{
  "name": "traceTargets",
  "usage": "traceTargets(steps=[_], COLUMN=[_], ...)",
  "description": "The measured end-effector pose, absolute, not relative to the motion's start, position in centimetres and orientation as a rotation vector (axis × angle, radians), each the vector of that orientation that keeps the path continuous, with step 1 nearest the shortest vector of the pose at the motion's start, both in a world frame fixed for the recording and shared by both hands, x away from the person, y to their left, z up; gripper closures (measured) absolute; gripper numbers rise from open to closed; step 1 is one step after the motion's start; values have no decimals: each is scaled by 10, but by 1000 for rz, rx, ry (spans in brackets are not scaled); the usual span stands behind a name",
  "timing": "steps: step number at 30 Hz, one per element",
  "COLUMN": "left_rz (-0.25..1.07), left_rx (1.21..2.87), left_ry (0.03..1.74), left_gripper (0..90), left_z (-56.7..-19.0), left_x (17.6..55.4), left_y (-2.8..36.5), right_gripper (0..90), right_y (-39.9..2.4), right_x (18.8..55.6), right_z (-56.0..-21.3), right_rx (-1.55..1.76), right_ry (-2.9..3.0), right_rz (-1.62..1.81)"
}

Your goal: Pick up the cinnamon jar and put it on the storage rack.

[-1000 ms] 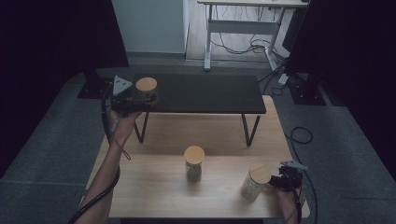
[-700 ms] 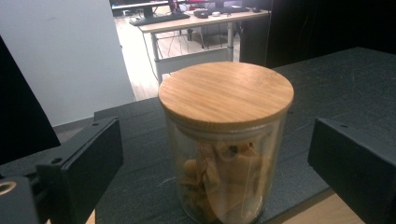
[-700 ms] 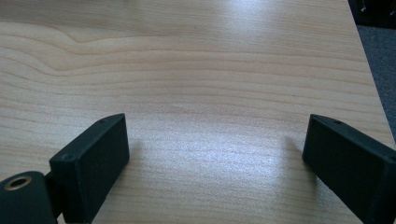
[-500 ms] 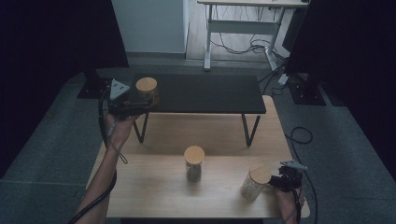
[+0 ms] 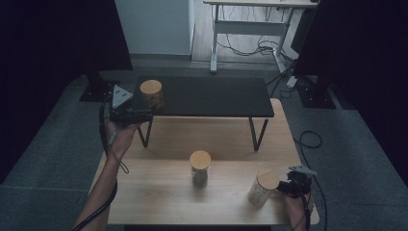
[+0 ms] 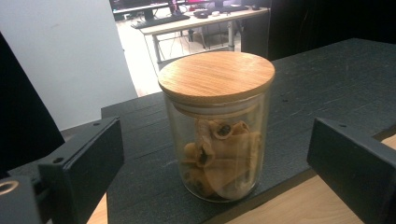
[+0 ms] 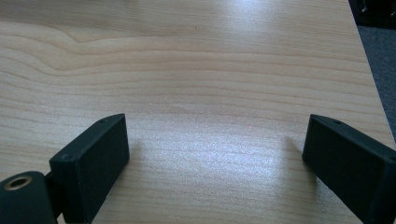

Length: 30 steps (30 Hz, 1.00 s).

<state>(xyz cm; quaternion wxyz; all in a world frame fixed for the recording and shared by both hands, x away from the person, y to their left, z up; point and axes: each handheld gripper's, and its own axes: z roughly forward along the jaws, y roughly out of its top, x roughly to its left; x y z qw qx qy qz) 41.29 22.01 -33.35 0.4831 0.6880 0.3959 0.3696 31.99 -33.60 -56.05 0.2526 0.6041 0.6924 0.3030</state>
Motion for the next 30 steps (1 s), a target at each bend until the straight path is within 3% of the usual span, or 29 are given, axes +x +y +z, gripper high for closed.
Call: traceTargets(steps=[30], left_rz=[884], left_rx=[1691], left_ry=[937], left_gripper=[42], left_z=[-344], left_x=[393], left_y=[220], right_gripper=[65], right_y=[-336], right_x=[320], right_z=[-560], right_rx=[1642], right_ry=[1883], right_rz=[824])
